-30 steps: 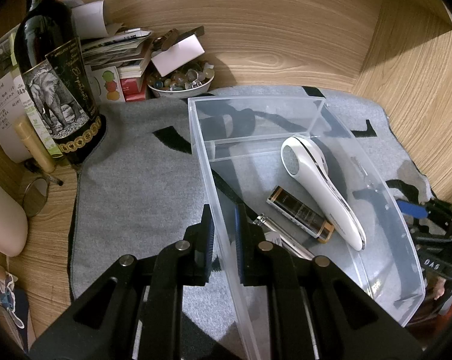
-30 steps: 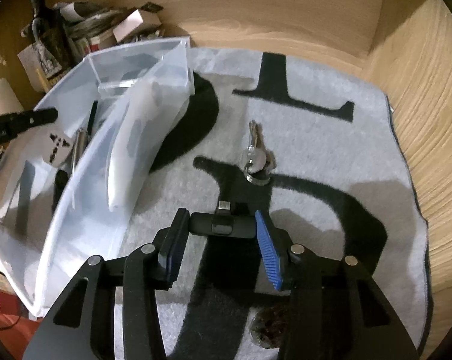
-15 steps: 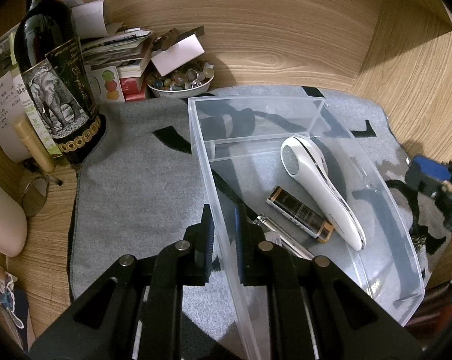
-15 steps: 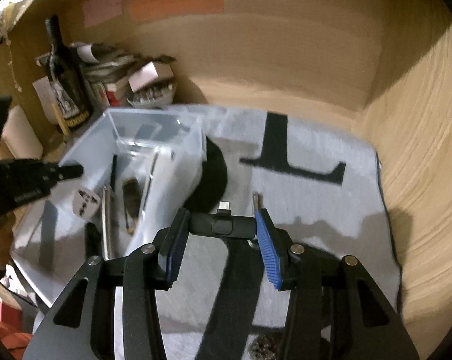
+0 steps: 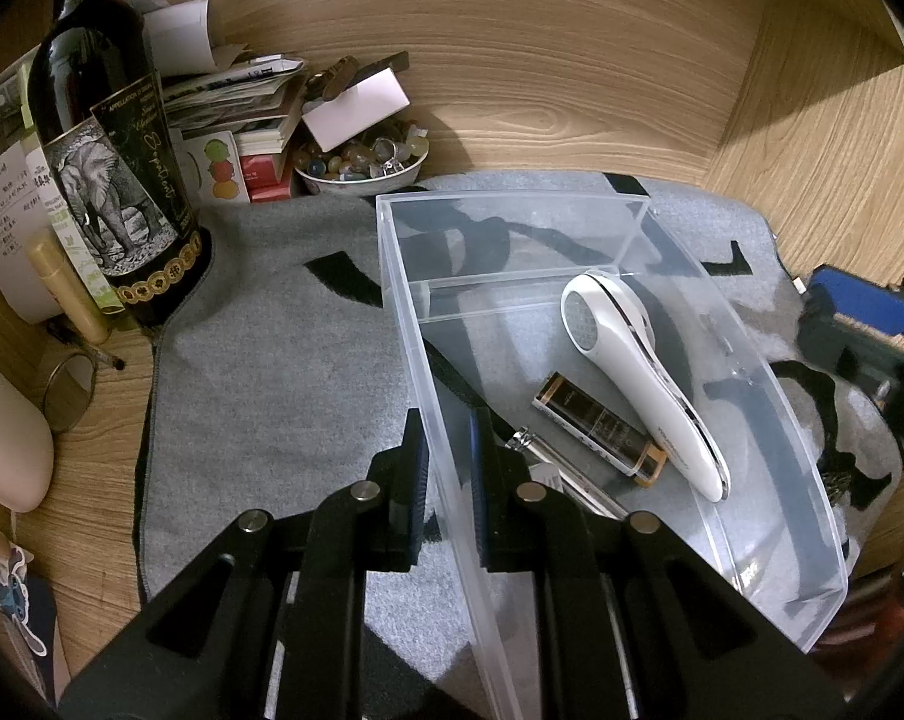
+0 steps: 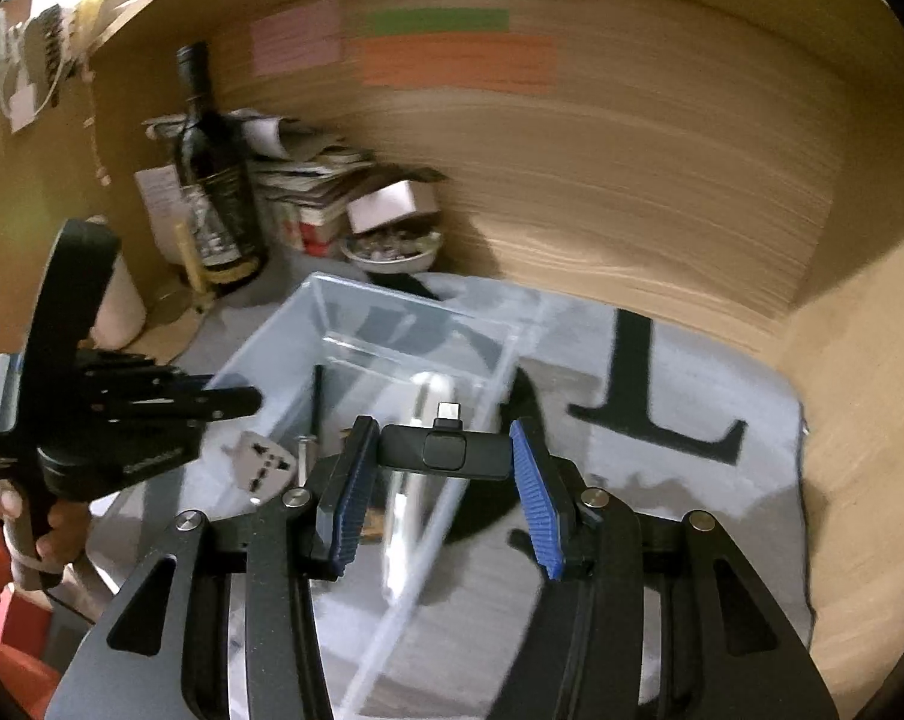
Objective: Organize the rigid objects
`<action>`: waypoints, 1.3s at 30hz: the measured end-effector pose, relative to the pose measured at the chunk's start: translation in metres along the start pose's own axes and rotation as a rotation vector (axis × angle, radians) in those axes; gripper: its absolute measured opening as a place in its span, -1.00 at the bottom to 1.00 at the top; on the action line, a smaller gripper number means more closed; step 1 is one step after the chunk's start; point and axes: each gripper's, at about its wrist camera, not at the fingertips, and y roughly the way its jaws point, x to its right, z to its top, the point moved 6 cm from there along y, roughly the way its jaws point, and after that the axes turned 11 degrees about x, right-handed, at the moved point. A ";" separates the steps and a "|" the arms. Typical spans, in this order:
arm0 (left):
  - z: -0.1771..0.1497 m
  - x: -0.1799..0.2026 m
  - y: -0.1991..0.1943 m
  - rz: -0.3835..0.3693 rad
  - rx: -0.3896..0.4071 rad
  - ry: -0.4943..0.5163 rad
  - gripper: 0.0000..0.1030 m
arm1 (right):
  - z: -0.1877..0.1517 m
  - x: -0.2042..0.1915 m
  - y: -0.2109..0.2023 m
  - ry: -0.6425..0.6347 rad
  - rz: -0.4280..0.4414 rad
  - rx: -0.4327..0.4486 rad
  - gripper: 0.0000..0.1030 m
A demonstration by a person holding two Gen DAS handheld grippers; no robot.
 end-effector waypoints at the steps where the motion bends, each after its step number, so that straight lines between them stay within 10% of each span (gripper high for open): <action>1: 0.000 0.000 0.000 0.000 0.000 0.000 -0.78 | 0.000 -0.005 0.003 -0.010 0.011 -0.006 -0.19; 22: 0.000 0.000 0.000 0.000 0.000 0.000 -0.78 | -0.029 -0.043 0.041 -0.067 0.116 -0.181 -0.18; 39: 0.000 0.001 0.000 0.000 0.001 0.000 -0.78 | -0.001 0.002 0.007 -0.030 -0.012 -0.054 0.14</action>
